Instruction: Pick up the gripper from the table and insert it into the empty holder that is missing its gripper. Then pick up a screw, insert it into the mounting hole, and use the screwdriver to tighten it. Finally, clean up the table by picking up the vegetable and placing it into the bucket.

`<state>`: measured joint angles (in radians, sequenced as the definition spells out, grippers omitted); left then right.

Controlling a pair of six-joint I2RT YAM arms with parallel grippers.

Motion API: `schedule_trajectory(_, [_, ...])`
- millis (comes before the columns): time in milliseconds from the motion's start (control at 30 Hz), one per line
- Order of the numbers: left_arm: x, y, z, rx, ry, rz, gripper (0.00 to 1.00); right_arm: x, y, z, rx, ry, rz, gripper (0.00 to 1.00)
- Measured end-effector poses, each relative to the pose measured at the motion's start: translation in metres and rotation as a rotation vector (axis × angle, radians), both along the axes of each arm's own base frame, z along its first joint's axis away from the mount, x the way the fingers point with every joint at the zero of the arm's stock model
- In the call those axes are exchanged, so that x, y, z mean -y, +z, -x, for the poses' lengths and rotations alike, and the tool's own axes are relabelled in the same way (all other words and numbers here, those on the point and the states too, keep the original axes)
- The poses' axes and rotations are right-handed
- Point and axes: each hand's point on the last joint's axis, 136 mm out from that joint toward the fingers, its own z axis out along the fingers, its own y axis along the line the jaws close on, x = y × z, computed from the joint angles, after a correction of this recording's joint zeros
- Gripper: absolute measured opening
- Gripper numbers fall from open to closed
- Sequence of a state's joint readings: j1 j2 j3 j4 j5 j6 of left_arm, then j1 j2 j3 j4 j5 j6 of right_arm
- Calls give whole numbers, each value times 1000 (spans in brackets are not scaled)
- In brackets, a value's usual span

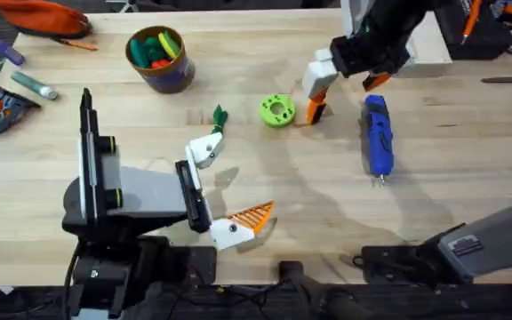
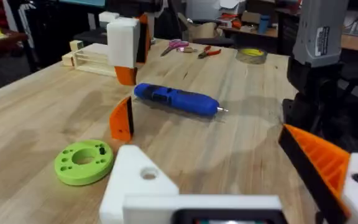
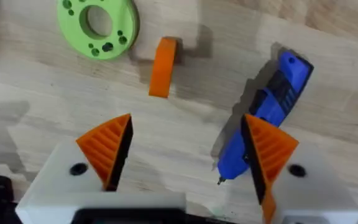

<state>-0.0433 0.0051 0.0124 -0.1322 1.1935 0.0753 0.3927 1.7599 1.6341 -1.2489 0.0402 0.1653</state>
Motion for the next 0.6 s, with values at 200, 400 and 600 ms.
schedule_trajectory(200, [0, 0, 0, 0, 0, 0, 985, -3, -7, -6, -6, 1, -1, 987])
schedule_trajectory(400, [0, 0, 0, 0, 0, 0, 985, -12, -33, -8, -75, 11, -10, 982])
schedule_trajectory(600, [0, 0, 0, 0, 0, 0, 985, -22, -46, -15, -73, 44, -11, 981])
